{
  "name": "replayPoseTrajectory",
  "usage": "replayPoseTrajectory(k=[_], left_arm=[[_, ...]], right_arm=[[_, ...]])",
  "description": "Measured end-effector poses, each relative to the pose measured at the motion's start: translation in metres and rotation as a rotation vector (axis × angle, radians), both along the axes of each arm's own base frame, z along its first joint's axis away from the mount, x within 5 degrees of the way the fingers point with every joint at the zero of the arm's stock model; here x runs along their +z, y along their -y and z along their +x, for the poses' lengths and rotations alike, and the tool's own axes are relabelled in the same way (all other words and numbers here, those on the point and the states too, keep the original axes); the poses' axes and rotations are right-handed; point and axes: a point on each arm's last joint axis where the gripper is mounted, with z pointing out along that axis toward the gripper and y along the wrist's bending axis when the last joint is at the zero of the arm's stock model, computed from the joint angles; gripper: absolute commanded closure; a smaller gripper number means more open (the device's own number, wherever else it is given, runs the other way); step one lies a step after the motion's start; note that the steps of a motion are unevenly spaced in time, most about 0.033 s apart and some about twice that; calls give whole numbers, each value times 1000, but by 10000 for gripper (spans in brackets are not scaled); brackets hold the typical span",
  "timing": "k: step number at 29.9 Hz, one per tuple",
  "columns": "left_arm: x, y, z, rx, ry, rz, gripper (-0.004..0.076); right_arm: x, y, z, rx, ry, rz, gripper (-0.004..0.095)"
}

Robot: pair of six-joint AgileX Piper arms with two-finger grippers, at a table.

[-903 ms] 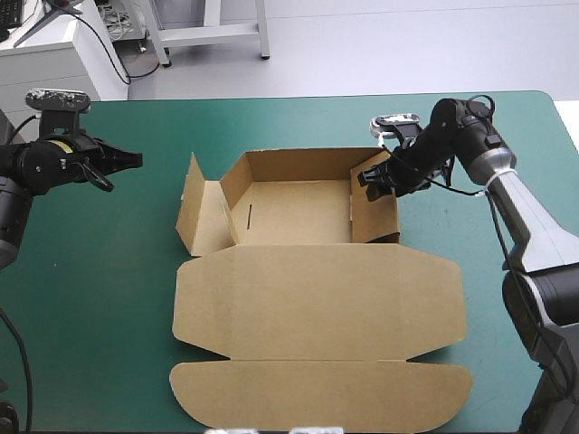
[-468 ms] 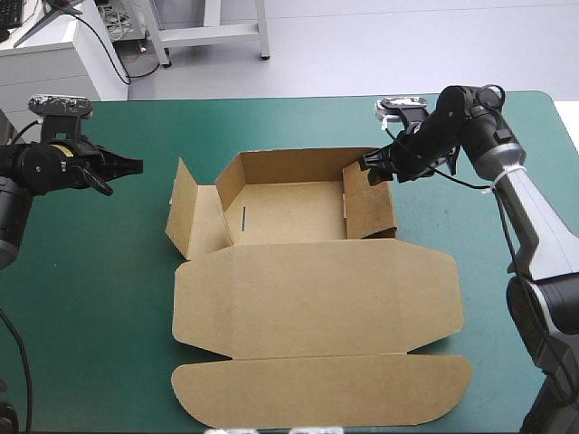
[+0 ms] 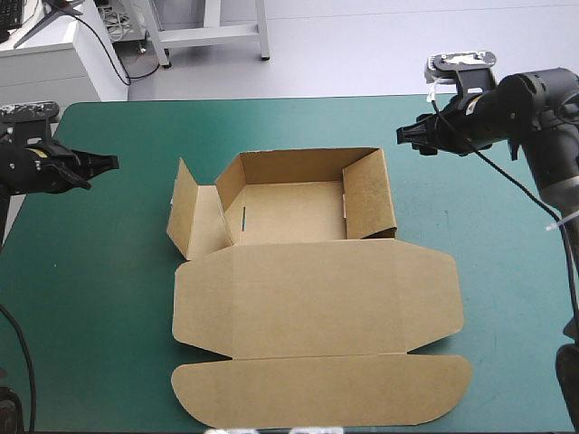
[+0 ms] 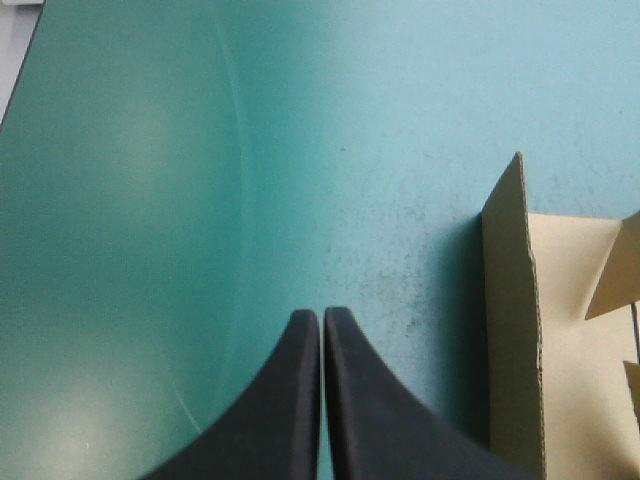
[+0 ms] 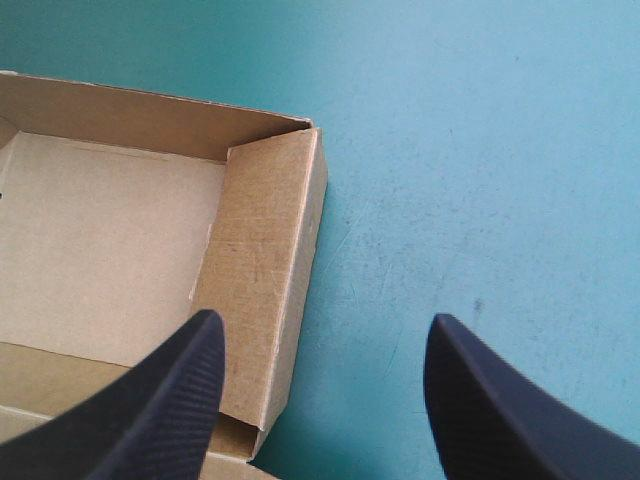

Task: Fold the box

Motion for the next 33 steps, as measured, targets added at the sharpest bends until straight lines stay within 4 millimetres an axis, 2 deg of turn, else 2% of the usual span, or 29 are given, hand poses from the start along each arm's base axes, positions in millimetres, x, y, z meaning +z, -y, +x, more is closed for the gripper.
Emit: replayPoseTrajectory(k=[3, 5, 12, 20, 23, 24, 26, 31, 33], left_arm=[[0, -4, -1, 14, 1, -45, 730], [-1, -3, -2, -5, -9, -56, 730], [-5, 1, -7, -58, -77, -75, 730], [-5, 1, -7, -59, -84, -77, 732], [-5, 1, -7, -59, -84, -77, 732], [-5, 1, -7, -59, -84, -77, 732], [-5, 1, -7, -58, -80, -77, 732], [-4, 1, -6, -56, -69, -74, 732], [-4, 1, -6, -56, -69, -74, 732]], right_arm=[[-4, -3, 3, 5, -18, 26, 354], [-16, -8, 14, 15, -61, 51, 354], [-85, -22, 67, 20, -258, 58, 354], [-158, -36, 103, 36, -439, 87, 355], [-177, -40, 111, 37, -488, 114, 366], [-181, -41, 112, 37, -498, 122, 388], [-188, -43, 114, 41, -517, 132, 493], [-198, -42, 118, 49, -529, 106, 927], [-199, -41, 118, 46, -525, 89, 918]])
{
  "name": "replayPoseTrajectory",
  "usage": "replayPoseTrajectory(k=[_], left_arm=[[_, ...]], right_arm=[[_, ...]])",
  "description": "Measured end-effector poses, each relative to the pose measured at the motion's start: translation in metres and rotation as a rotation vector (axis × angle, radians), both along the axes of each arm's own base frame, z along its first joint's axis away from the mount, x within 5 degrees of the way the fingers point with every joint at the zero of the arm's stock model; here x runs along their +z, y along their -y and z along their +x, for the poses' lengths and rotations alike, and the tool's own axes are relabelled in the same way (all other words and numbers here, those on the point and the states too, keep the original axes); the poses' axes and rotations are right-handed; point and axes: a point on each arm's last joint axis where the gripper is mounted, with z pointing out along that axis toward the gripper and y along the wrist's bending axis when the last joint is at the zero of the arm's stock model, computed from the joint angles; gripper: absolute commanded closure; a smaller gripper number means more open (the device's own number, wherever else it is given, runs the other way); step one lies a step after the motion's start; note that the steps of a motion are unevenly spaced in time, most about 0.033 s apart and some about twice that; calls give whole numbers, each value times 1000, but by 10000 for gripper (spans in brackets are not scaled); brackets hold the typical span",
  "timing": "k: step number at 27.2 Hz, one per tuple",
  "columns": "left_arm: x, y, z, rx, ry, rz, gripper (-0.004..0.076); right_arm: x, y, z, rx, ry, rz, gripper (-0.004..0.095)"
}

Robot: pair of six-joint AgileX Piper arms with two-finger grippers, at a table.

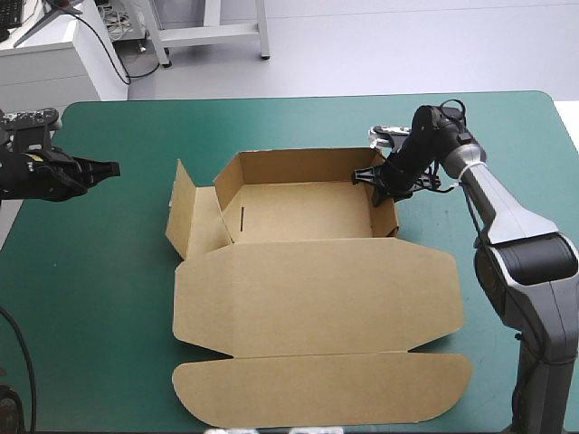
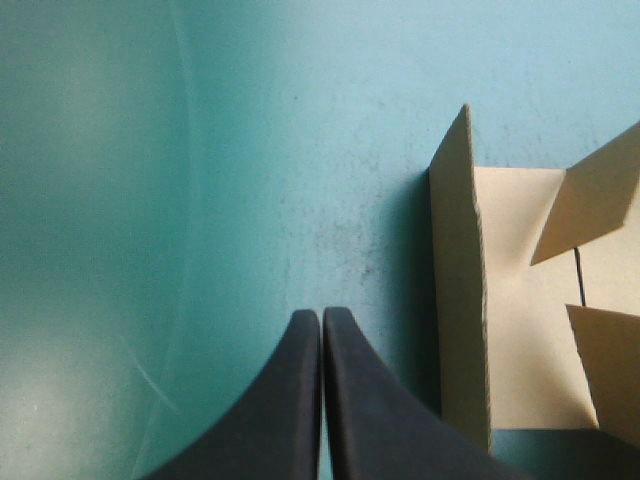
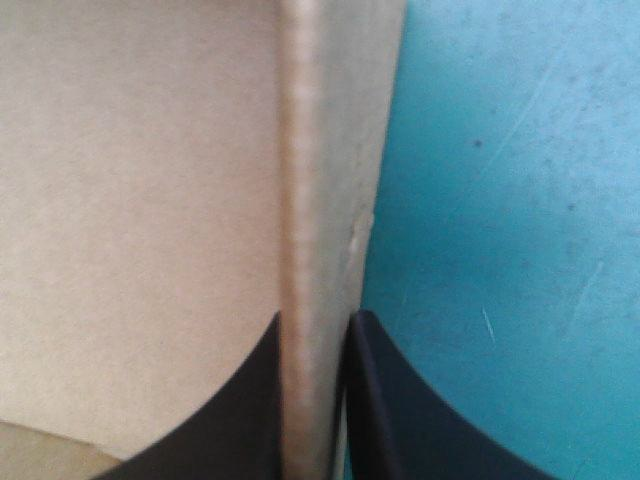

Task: Fold the box

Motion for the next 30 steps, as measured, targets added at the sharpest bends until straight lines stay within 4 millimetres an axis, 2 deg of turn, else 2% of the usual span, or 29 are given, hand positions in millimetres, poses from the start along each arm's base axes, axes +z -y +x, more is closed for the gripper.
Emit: replayPoseTrajectory(k=[9, 14, 18, 21, 22, 23, 24, 27, 30], left_arm=[[-1, -2, -1, 1, -10, 21, 732], [-1, -3, -1, 3, -15, 35, 695], [-1, -3, -1, 3, -15, 34, 559], [-1, -3, -1, 3, -16, 34, 383], [-1, -3, -1, 3, -16, 34, 235], [-1, -3, -1, 3, -16, 34, 170], [-1, -3, -1, 3, -16, 34, 87], [-7, -1, 6, -3, -29, -15, 89], [-11, 5, 13, -12, -28, -117, 104]], right_arm=[[1, 0, 0, 40, 14, -1, 927], [16, 1, -5, 69, 57, 9, 927], [36, 14, -9, 53, 98, 57, 927], [52, 31, -10, 23, 133, 116, 927], [56, 36, -11, 13, 144, 131, 927], [69, 49, -14, -10, 177, 166, 927], [74, 54, -15, -17, 191, 180, 927], [110, 77, -30, -45, 292, 262, 927], [127, 80, -40, -39, 342, 280, 927]])
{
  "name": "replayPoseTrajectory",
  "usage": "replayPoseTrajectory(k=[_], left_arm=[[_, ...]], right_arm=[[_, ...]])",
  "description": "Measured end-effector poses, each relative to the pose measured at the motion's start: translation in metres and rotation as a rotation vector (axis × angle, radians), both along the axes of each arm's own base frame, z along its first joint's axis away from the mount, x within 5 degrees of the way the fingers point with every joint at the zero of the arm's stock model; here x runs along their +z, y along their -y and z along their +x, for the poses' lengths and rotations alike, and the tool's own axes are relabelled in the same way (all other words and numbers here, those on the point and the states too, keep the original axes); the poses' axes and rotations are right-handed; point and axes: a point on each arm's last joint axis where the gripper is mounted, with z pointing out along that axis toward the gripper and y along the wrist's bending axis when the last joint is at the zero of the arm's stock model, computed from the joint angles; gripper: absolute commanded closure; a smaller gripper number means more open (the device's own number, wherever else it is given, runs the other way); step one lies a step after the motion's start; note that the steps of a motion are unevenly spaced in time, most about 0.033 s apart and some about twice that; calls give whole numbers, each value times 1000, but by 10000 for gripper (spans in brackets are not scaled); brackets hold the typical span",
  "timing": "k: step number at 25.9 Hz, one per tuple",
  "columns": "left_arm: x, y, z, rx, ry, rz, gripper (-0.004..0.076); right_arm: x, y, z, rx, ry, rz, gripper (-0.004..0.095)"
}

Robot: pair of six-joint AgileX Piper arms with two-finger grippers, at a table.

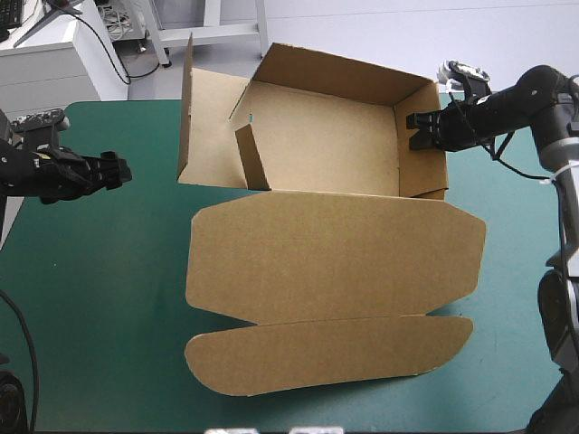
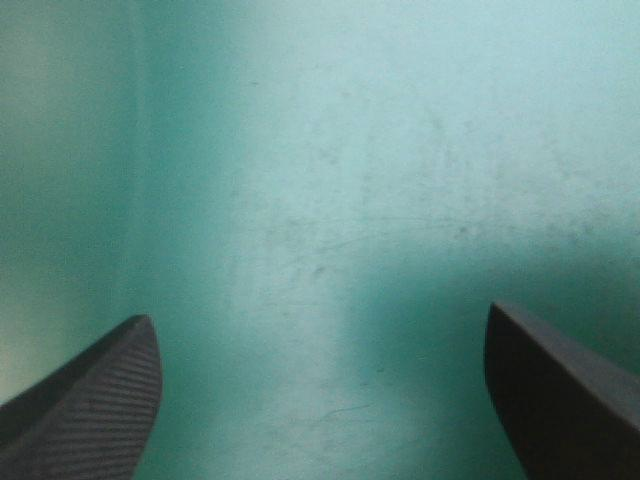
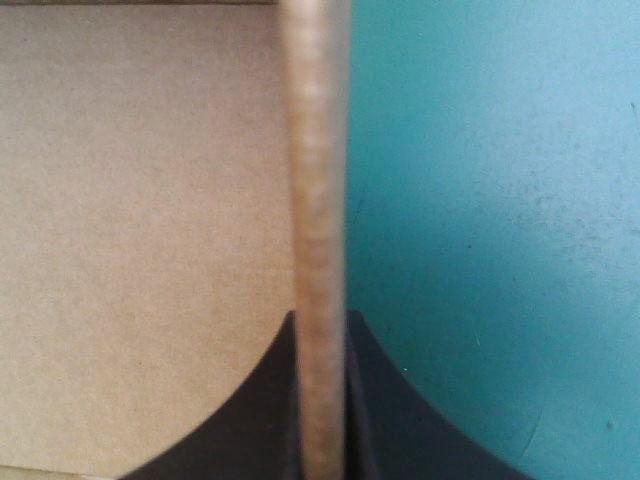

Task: Fold the box

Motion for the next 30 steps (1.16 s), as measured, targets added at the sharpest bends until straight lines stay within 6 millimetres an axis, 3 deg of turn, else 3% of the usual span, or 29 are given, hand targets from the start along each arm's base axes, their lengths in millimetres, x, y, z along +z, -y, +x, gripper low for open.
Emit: replayPoseTrajectory(k=[6, 10, 15, 19, 30], left_arm=[[-4, 27, 24, -107, 43, -429, 107], [8, 42, 24, -254, 116, -607, 107], [14, 49, 18, -362, 123, -678, 107], [15, 50, 17, -378, 132, -680, 107], [31, 53, 0, -403, 175, -626, 107]], right_arm=[[16, -5, -10, 33, 39, 61, 927], [16, -6, -10, 39, 44, 60, 927], [5, -6, -2, 40, 17, 63, 925], [-10, -19, 6, 68, -18, 41, 925], [-37, -82, 21, 138, -5, 39, 925]])
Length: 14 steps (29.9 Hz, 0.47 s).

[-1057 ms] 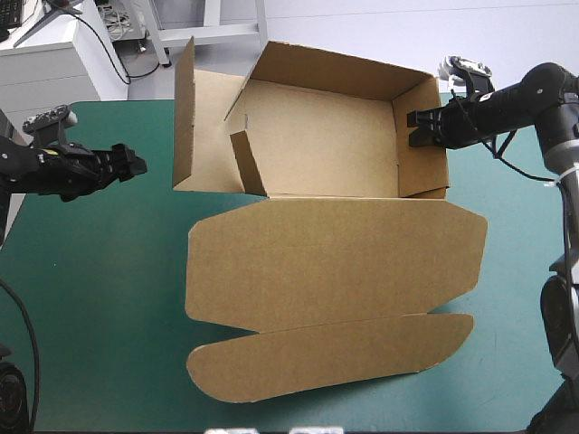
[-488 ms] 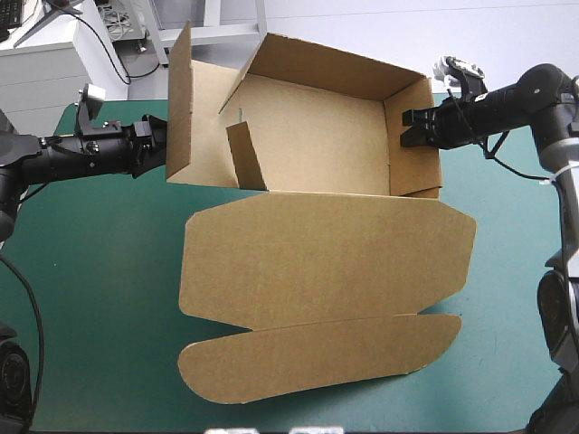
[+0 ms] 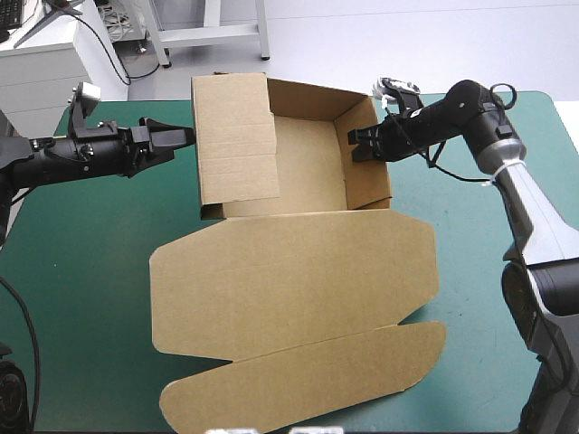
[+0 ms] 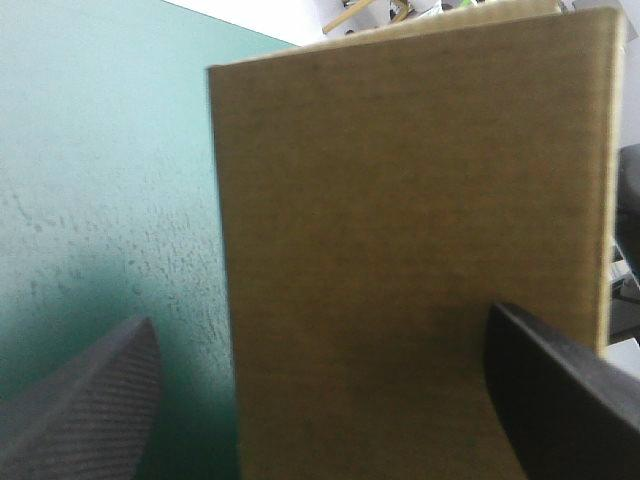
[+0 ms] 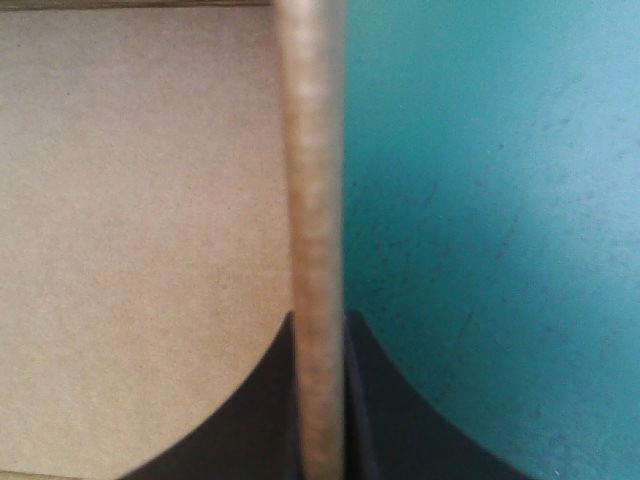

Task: Fold the box

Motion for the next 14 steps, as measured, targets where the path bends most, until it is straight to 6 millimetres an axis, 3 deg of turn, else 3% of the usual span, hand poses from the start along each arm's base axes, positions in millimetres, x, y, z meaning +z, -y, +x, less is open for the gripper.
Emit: replayPoseTrajectory(k=[7, 14], left_arm=[[13, 4, -13, -7, 43, 12, 107], [12, 21, -17, -64, 46, 39, 107]], right_arm=[[-7, -22, 3, -2, 20, 4, 925], [-12, -41, 3, 14, 36, -7, 925]])
